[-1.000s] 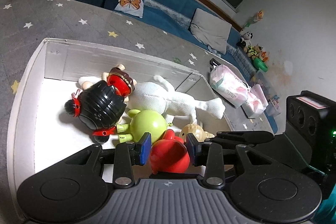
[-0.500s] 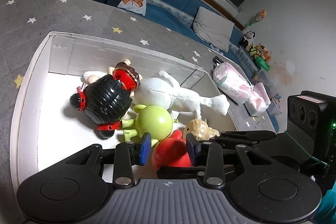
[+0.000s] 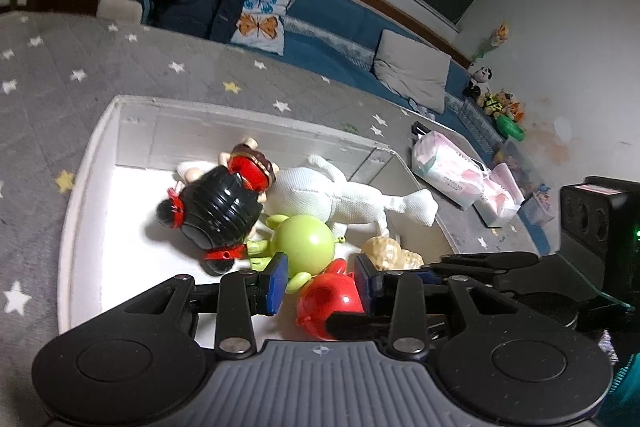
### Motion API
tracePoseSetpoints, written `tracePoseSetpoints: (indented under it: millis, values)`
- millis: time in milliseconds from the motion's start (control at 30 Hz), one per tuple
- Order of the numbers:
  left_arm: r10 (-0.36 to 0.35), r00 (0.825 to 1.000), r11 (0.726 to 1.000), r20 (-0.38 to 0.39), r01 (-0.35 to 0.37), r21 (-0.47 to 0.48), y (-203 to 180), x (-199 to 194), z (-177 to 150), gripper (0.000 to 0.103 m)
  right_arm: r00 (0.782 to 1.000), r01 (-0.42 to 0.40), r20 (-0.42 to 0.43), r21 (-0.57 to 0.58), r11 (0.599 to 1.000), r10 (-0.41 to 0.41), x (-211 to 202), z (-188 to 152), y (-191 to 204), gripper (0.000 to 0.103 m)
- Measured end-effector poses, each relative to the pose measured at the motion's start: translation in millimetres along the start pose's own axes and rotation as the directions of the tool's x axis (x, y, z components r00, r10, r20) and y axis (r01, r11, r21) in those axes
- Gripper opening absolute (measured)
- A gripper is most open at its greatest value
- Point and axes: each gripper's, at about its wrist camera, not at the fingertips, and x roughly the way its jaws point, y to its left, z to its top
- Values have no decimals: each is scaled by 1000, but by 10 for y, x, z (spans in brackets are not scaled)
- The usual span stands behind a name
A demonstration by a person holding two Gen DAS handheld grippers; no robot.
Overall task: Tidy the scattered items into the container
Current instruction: 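Carry the red toy into the box beside the green toy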
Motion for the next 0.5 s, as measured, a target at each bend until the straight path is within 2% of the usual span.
tracePoseSetpoints:
  millis: [167, 333, 400, 433, 500]
  values:
    - [40, 998, 998, 46, -43, 50, -112, -147, -76, 38, 996, 30, 81, -32, 999, -28, -187, -79, 113, 69]
    - [85, 991, 989, 99, -96, 112, -272, -328, -193, 38, 982, 84, 174, -69, 994, -71, -378, -185, 284, 72]
    - [89, 990, 987, 114, -103, 122, -322, -402, -244, 38, 975, 105, 204, -77, 991, -88, -436, -230, 344, 75]
    - [93, 988, 986, 122, -108, 128, -345, -438, -272, 38, 970, 116, 222, -81, 990, -96, -471, -262, 376, 81]
    - [108, 984, 982, 139, -127, 140, -392, -509, -330, 38, 962, 134, 251, -84, 987, -109, -537, -326, 423, 81]
